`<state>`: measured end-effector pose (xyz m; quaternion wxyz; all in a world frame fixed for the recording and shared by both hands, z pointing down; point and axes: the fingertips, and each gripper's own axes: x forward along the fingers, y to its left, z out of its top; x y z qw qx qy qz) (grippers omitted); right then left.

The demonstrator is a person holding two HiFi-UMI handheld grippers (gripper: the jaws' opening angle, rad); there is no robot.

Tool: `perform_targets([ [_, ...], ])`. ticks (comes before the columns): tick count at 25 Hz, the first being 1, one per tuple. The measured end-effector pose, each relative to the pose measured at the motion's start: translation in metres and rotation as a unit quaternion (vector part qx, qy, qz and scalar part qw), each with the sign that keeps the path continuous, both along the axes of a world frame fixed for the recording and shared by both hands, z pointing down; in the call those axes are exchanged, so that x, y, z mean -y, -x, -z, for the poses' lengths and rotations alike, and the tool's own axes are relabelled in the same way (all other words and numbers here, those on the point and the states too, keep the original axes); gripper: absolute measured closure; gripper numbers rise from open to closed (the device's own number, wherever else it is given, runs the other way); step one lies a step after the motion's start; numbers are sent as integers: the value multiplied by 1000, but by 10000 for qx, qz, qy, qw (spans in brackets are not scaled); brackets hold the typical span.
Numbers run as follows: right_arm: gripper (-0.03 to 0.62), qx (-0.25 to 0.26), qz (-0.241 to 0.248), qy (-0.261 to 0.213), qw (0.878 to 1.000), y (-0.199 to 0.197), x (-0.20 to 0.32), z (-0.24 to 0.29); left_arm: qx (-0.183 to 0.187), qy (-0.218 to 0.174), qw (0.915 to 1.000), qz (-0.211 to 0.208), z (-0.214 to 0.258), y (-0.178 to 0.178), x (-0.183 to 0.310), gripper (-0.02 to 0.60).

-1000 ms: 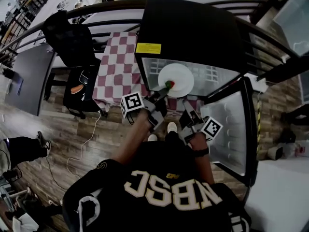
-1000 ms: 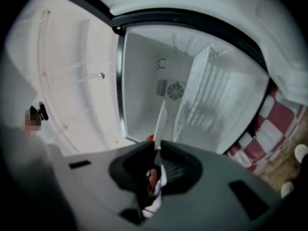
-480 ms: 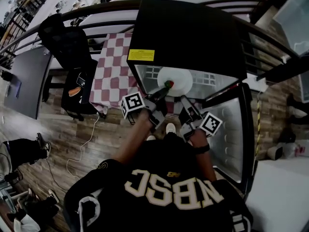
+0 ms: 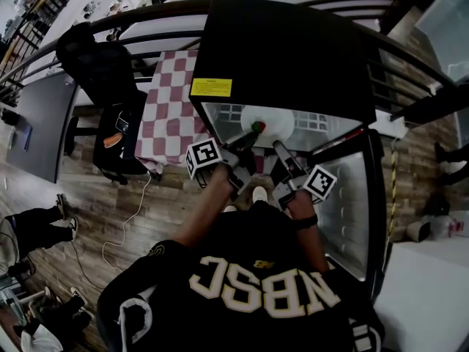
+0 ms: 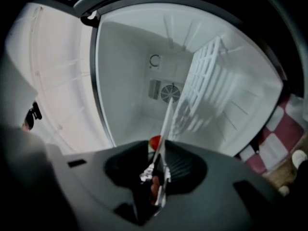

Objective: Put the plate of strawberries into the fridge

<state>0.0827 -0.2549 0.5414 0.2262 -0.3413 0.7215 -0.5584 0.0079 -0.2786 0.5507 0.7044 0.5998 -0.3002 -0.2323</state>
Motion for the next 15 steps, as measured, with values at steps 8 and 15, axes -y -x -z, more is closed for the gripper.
perform_targets([
  [8,543,238,-219,283,9991,0,10,-12,17,57,10000,37,-11,-3,7,554],
  [15,549,261,-407,456,9978,-5,21,-20,100,72,9998,172,-18,-6,15,552],
])
